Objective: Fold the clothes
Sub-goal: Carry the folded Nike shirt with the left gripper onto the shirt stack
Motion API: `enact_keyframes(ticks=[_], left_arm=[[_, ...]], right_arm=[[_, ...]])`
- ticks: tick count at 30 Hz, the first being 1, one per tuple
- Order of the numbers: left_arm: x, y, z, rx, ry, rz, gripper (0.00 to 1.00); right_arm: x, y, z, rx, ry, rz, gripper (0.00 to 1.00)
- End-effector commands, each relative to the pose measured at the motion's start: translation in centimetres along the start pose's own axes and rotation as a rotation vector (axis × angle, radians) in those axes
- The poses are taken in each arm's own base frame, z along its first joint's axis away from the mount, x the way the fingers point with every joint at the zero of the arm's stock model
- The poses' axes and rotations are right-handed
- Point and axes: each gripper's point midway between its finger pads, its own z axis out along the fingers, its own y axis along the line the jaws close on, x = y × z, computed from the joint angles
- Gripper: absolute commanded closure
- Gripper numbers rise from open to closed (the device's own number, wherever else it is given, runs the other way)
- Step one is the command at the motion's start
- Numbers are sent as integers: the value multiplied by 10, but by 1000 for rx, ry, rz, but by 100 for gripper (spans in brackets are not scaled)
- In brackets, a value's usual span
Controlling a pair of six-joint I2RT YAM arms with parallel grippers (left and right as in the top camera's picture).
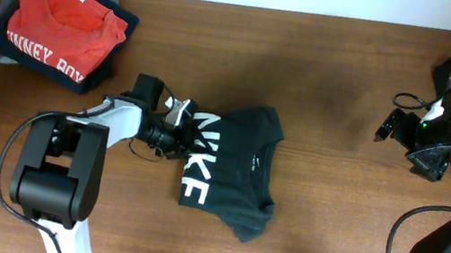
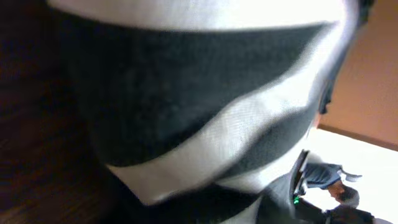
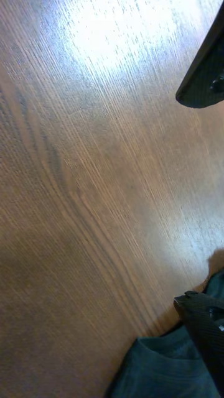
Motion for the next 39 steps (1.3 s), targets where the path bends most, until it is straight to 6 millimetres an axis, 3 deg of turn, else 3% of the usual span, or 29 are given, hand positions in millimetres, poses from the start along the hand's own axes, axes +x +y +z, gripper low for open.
enact_keyframes(ticks=[1, 9, 14, 24, 31, 39], left_arm=[[32, 55, 21, -179, 85, -107, 82], [5, 43, 15, -172, 37, -58, 96], [-33, 38, 2, -251, -41, 14, 99], [-129, 23, -61, -524, -266, 224, 100], [-174, 15, -96, -571, -418, 335, 100], [-214, 27, -127, -596, -578, 396, 98]], right_arm=[[-4, 0, -9, 0, -32, -7, 1], [-4, -1, -9, 0, -32, -7, 1], [-4, 0, -9, 0, -32, -7, 1], [-4, -1, -9, 0, -32, -7, 1], [-4, 0, -9, 0, -32, -7, 1], [-4, 0, -9, 0, -32, -7, 1]])
